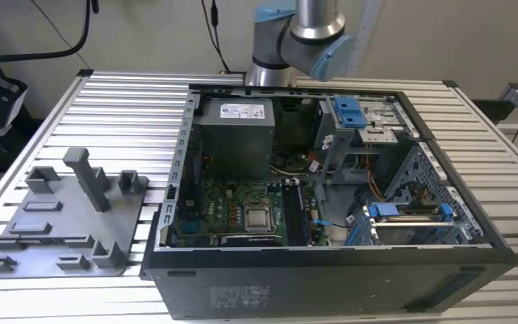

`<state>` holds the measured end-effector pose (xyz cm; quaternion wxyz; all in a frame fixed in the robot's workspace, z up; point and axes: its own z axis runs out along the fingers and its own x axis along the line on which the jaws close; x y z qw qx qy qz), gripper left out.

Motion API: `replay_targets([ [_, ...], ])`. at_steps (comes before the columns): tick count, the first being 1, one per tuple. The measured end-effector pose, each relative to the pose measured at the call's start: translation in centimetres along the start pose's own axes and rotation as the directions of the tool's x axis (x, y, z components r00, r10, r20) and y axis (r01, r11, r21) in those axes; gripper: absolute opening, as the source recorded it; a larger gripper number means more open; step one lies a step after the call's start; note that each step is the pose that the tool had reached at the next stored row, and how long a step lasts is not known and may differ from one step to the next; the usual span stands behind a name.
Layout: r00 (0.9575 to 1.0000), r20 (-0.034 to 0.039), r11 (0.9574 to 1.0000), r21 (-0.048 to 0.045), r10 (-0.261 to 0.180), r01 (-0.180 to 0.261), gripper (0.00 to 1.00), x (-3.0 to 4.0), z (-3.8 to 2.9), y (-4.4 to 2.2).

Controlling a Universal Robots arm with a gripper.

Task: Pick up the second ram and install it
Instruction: 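Pick up the second ram and move it above second insertion slot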

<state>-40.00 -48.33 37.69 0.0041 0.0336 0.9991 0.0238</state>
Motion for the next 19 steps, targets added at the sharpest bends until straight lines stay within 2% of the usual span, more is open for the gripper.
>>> replay_targets([
  [12, 1.0, -0.0002, 1.0, 0.0, -0.004, 0.004, 0.11, 0.0, 0.0, -0.03],
  [16, 0.9991, -0.0019, 0.9991, -0.0003, -0.041, 0.041, 0.11, 0.0, 0.0, -0.03],
  [19, 0.9968, -0.0038, 0.9969, -0.0003, -0.079, 0.079, 0.11, 0.06, 0.0, -0.04],
])
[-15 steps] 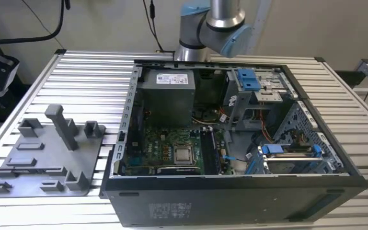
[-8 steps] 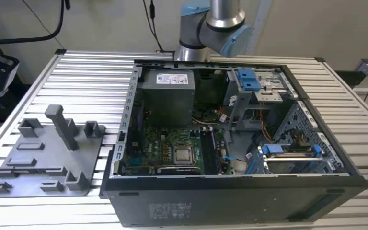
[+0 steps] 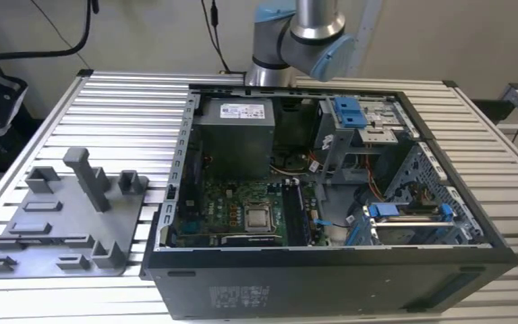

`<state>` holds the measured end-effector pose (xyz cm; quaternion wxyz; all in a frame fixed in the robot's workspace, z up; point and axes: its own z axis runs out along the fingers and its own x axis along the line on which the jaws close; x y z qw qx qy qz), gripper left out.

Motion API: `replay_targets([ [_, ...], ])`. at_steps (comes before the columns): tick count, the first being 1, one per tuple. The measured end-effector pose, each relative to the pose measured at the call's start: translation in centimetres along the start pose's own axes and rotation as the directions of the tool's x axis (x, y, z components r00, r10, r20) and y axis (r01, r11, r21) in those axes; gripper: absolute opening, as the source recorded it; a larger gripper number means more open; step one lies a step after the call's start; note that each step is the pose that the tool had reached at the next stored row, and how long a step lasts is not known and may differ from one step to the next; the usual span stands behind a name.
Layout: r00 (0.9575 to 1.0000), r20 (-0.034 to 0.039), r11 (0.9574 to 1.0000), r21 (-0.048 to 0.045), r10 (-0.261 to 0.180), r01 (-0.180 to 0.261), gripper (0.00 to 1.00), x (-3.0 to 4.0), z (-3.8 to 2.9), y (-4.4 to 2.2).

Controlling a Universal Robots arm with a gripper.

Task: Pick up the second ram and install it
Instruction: 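Pick up the second ram and move it above second insertion slot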

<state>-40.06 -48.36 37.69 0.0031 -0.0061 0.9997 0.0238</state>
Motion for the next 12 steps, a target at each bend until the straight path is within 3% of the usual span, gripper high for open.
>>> replay_targets([
  [5, 0.9979, -0.0033, 0.9979, 0.0025, -0.065, 0.065, 0.11, 0.11, 0.0, 0.0],
  [12, 0.9904, -0.0075, 0.9904, 0.0089, -0.138, 0.138, 0.11, 0.34, 0.0, 0.04],
])
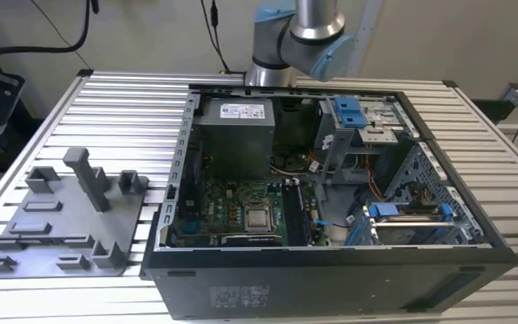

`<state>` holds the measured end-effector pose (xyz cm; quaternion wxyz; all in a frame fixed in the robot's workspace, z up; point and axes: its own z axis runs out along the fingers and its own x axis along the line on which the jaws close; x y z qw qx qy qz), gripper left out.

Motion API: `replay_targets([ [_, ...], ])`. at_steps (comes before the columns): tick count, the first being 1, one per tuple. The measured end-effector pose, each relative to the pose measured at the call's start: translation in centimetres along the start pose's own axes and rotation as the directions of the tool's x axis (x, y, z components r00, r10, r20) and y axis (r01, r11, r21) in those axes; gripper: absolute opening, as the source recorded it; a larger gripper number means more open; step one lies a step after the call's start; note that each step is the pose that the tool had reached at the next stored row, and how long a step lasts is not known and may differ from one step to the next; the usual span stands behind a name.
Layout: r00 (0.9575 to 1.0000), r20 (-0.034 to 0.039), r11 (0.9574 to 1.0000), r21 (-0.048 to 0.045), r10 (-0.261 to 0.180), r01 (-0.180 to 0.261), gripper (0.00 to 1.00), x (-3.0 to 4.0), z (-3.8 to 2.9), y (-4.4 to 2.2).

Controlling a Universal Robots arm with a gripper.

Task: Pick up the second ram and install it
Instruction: 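Pick up the second ram and move it above second insertion slot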

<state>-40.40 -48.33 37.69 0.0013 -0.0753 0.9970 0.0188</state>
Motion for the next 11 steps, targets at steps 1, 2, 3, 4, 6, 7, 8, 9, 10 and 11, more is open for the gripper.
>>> replay_targets([
  [1, 1.0, -0.0005, 1.0, 0.001, -0.009, 0.009, 0.11, 0.03, 0.0, 0.01],
  [2, 0.9998, -0.001, 0.9998, 0.0021, -0.018, 0.018, 0.11, 0.07, 0.0, 0.02],
  [3, 0.9996, -0.0016, 0.9996, 0.0033, -0.028, 0.028, 0.11, 0.1, 0.0, 0.03],
  [4, 0.9993, -0.0022, 0.9993, 0.0039, -0.037, 0.037, 0.11, 0.12, 0.0, 0.03],
  [6, 0.9984, -0.0029, 0.9984, 0.0046, -0.056, 0.056, 0.11, 0.18, 0.0, 0.05],
  [7, 0.9979, -0.0033, 0.9979, 0.0049, -0.065, 0.065, 0.11, 0.2, 0.0, 0.06],
  [8, 0.9972, -0.0037, 0.9972, 0.0051, -0.074, 0.074, 0.11, 0.22, 0.0, 0.07],
  [9, 0.9965, -0.0041, 0.9965, 0.0054, -0.083, 0.083, 0.11, 0.25, 0.0, 0.08],
  [10, 0.9957, -0.0045, 0.9957, 0.0057, -0.093, 0.093, 0.11, 0.28, 0.01, 0.09],
  [11, 0.9949, -0.0049, 0.9949, 0.0058, -0.101, 0.101, 0.11, 0.31, 0.01, 0.1],
])
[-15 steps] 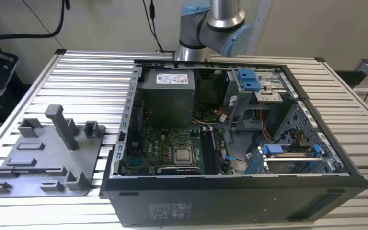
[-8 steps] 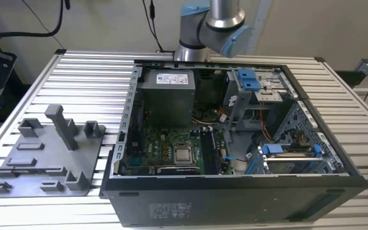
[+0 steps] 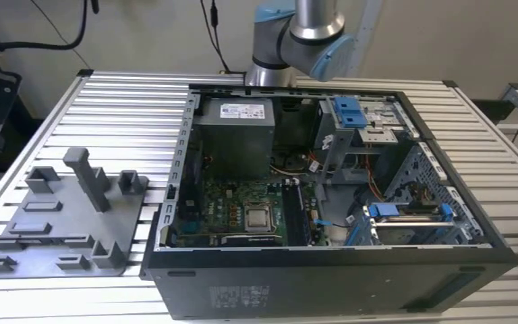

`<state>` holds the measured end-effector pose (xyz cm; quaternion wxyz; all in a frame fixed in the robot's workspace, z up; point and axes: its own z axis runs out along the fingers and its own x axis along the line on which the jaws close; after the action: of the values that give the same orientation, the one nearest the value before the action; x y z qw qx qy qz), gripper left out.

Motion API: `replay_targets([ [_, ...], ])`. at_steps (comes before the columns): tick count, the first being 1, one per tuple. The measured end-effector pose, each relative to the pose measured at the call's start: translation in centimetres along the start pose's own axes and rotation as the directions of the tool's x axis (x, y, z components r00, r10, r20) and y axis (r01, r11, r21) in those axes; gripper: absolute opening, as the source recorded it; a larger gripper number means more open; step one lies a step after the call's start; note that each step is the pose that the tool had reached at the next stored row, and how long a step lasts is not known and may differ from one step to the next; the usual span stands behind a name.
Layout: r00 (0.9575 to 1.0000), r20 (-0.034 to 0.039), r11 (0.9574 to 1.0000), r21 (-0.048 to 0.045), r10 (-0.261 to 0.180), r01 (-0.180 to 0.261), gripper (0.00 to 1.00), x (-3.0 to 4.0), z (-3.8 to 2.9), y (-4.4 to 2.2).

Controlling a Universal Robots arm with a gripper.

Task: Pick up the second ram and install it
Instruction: 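Pick up the second ram and move it above second insertion slot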

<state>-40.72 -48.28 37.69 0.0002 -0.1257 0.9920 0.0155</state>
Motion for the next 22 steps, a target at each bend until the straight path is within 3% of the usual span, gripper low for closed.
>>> replay_targets([
  [6, 0.9982, -0.0022, 0.9982, 0.0008, -0.06, 0.06, 0.11, 0.13, 0.0, 0.07],
  [12, 0.9901, -0.0047, 0.9901, 0.0005, -0.14, 0.14, 0.11, 0.17, 0.0, 0.08],
  [16, 0.9868, -0.005, 0.9868, 0.0004, -0.162, 0.162, 0.11, 0.17, 0.0, 0.08],
  [19, 0.9794, -0.0038, 0.9794, 0.0012, -0.202, 0.202, 0.11, 0.16, 0.02, 0.08],
  [22, 0.9686, 0.004, 0.9686, 0.0054, -0.249, 0.249, 0.11, 0.18, 0.11, 0.08],
])
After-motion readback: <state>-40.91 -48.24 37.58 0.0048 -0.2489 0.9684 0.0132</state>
